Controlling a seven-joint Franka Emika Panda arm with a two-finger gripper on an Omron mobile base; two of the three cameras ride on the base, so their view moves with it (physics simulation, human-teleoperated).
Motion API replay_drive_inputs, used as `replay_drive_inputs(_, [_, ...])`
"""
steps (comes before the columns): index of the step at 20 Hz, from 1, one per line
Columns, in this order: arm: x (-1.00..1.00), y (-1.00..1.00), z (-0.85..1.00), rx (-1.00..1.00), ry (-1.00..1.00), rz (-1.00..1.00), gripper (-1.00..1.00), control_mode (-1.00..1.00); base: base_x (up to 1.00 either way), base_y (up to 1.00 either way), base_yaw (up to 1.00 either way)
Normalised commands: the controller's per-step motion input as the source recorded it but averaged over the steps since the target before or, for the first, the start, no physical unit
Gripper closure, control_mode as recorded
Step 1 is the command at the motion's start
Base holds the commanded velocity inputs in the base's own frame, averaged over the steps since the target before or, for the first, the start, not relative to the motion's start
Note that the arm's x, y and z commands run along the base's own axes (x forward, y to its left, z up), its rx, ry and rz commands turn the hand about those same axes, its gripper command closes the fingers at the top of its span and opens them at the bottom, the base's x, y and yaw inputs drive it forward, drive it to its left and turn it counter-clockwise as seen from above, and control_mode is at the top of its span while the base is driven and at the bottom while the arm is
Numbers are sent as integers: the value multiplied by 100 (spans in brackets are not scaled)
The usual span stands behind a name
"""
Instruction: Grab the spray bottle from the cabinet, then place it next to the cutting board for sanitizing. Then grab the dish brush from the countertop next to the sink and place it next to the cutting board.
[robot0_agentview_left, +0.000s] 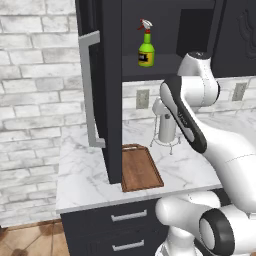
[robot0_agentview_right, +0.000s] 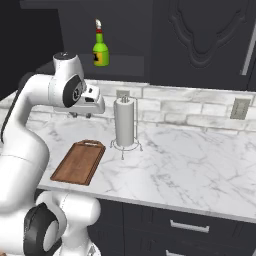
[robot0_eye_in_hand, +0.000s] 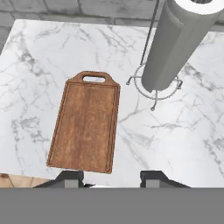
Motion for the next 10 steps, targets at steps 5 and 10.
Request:
replay_drive_inputs(5, [-44, 6, 0, 0, -1, 1, -100, -100, 0, 0, 0])
replay_drive_inputs(10, [-68, 13, 19, -5, -48, 15, -100, -100, 0, 0, 0])
